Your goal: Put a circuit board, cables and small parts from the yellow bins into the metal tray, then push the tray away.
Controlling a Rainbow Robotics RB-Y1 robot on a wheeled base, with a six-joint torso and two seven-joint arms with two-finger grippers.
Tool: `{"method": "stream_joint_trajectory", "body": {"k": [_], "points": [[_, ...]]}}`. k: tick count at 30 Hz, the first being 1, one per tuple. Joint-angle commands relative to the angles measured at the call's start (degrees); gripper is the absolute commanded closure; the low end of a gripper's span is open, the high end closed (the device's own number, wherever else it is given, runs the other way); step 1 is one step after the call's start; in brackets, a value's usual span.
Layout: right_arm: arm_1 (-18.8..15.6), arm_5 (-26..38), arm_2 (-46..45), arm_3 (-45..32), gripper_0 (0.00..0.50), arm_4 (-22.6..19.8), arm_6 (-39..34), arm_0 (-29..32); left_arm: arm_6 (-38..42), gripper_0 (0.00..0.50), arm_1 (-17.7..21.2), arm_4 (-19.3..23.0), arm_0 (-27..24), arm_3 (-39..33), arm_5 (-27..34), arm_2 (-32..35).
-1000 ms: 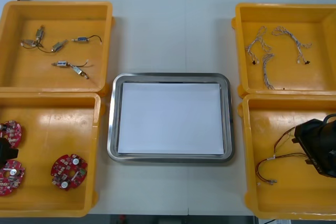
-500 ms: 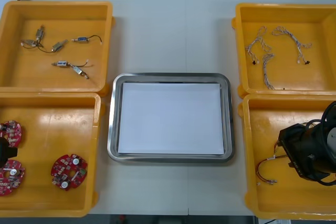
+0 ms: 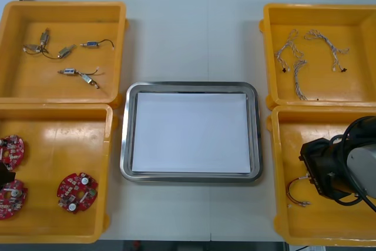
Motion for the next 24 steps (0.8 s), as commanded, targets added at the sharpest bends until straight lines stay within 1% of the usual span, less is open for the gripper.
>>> {"method": "stream_joint_trajectory", "body": {"k": [1,3,6,11,14,15,16,24], "points": [[0.74,-1.5,2.57,1.29,0.0,1.7,-2.84,1.41,-3.21,0.0,-0.58,-1.6,2.2,0.63,-1.46,-1.49],[0.92,-1.5,2.75,1.47,0.0,2.14,-3.11,1.41,-3.29,0.0,-0.67,-1.96,2.56,0.72,-2.16,-1.93],[1.88,-1.59,3.01,1.64,0.0,3.54,-3.63,2.03,-3.73,0.0,-0.58,-3.19,3.17,1.95,-5.77,-3.69],[2.06,-2.29,3.45,1.73,0.0,3.98,-4.16,2.82,-4.26,0.0,-0.67,-4.33,3.52,2.21,-7.0,-4.39],[2.06,-3.78,3.71,2.96,0.0,3.89,-4.69,3.08,-4.61,0.0,-0.67,-5.3,4.84,3.18,-11.3,-5.97],[2.06,-3.78,3.71,2.96,0.0,3.89,-4.69,3.08,-4.61,0.0,-0.67,-5.3,4.84,3.18,-11.3,-5.97],[2.06,-4.66,3.98,3.84,0.0,3.89,-5.04,3.08,-4.88,0.0,-0.67,-6.17,5.46,3.36,-12.88,-6.59],[2.5,-5.28,4.33,4.28,0.0,4.16,-6.18,3.35,-5.4,0.0,-1.72,-8.2,6.25,3.44,-13.94,-7.46]]}}
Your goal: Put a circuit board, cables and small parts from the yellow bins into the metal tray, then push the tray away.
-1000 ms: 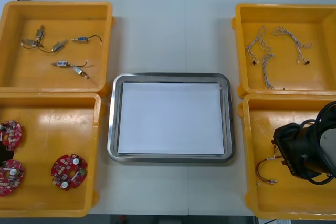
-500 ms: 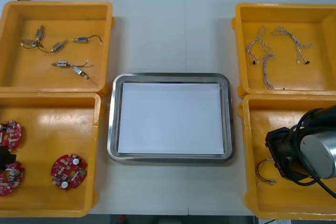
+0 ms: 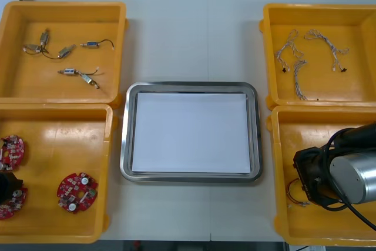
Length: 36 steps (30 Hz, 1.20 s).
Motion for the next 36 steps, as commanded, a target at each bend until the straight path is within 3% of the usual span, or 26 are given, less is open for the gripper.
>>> {"method": "stream_joint_trajectory", "body": {"k": [1,19,24,26,27,28,30,31,36], "points": [[1.26,-0.54,1.07,-0.43,0.0,0.63,-2.24,1.65,-5.66,0.0,-1.75,-1.38,2.76,0.06,-1.37,-0.56],[1.52,-4.23,2.3,2.91,0.0,2.13,-3.3,1.65,-7.85,0.0,-6.41,-4.81,3.46,-0.03,-1.63,-0.56],[1.52,-4.76,2.38,3.17,0.002,2.21,-3.47,1.65,-8.56,0.022,-6.94,-5.25,3.9,-0.11,-1.63,-0.56],[1.52,-4.67,2.38,3.17,0.1,2.21,-3.56,1.65,-8.73,0.034,-7.11,-5.34,3.99,-0.2,-1.63,-0.56],[1.52,-4.58,2.38,3.17,0.266,2.21,-3.56,1.65,-8.91,0.037,-7.11,-5.34,4.17,-0.2,-1.72,-0.56],[1.52,-4.58,2.38,3.17,0.367,2.21,-3.56,1.65,-9.0,0.048,-7.11,-5.34,4.17,-0.2,-1.72,-0.56],[1.52,-4.49,2.3,3.17,0.478,2.3,-3.56,1.57,-9.17,0.074,-7.11,-5.34,4.25,-0.2,-1.72,-0.56],[1.52,-4.58,2.38,3.17,0.5,2.3,-3.47,1.65,-9.17,0.08,-7.2,-5.34,4.25,-0.2,-1.72,-0.56],[1.26,-4.41,2.3,3.17,0.5,2.04,-3.3,1.39,-9.52,0.097,-7.38,-5.69,4.43,-0.11,-1.72,-0.56]]}}
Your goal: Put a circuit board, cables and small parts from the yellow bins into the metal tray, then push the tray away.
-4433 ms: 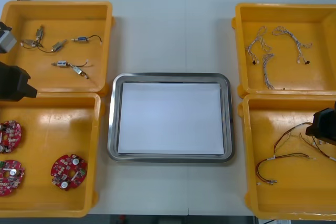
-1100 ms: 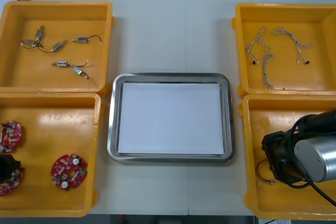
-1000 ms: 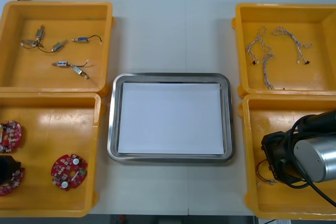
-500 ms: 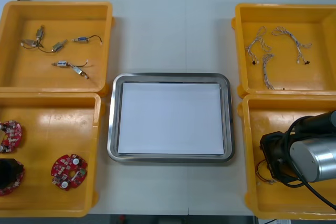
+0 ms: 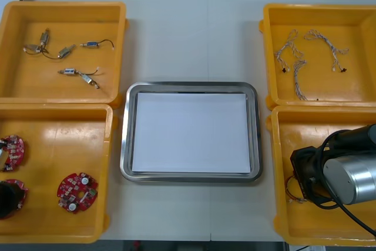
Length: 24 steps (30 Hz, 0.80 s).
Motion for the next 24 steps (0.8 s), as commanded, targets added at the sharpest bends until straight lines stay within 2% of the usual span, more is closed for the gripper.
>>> {"method": "stream_joint_trajectory", "body": {"k": [1,7,9,13,15,24], "points": [[0.49,0.18,1.27,0.59,0.5,0.21,-2.92,0.99,-5.66,0.102,-1.58,-1.38,2.23,-0.18,-0.56,-0.52],[-0.65,2.73,1.18,-2.31,0.5,0.04,-2.57,0.81,-5.66,0.25,-2.1,-2.26,2.23,-0.18,-0.56,-0.52],[-1.53,4.4,1.18,-4.07,0.5,-0.14,-2.39,0.9,-5.57,0.361,-2.19,-2.26,2.23,-0.18,-0.56,-0.52],[-3.2,6.86,1.18,-6.88,0.5,-0.67,-2.22,0.81,-5.4,0.485,-2.19,-1.82,2.14,-0.27,-0.56,-0.52],[-3.73,7.74,1.18,-7.85,0.5,-0.84,-2.22,0.81,-5.4,0.5,-2.19,-1.73,2.05,-0.27,-0.56,-0.52],[-6.89,11.07,0.48,-11.63,0.5,-2.07,-1.78,0.55,-4.26,0.5,-2.19,-1.55,0.21,-0.18,-0.47,-1.49]]}}
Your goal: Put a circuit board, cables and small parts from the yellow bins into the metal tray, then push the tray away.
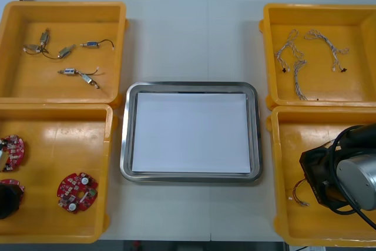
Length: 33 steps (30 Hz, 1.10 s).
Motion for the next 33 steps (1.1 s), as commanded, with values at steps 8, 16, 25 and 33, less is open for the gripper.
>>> {"method": "stream_joint_trajectory", "body": {"k": [8,16,25,33], "points": [[-4.52,6.36,-2.49,-5.34,0.5,-4.31,-0.55,-1.47,-3.11,0.5,-1.88,0.12,-2.67,-0.27,-0.45,-3.06],[-5.93,11.07,-9.43,-9.48,0.5,-9.85,6.13,-3.84,-2.4,0.5,-2.41,0.74,-4.16,-2.91,-0.19,-4.02],[-9.71,11.07,-14.79,-12.11,0.5,-11.43,16.24,-3.84,-2.14,0.5,-2.85,1.62,-6.27,-4.49,1.48,-5.52],[-12.35,11.07,-20.77,-12.11,0.5,-15.74,25.03,-3.84,-1.26,0.5,-3.99,1.26,-9.26,-4.4,1.57,-7.98]]}}
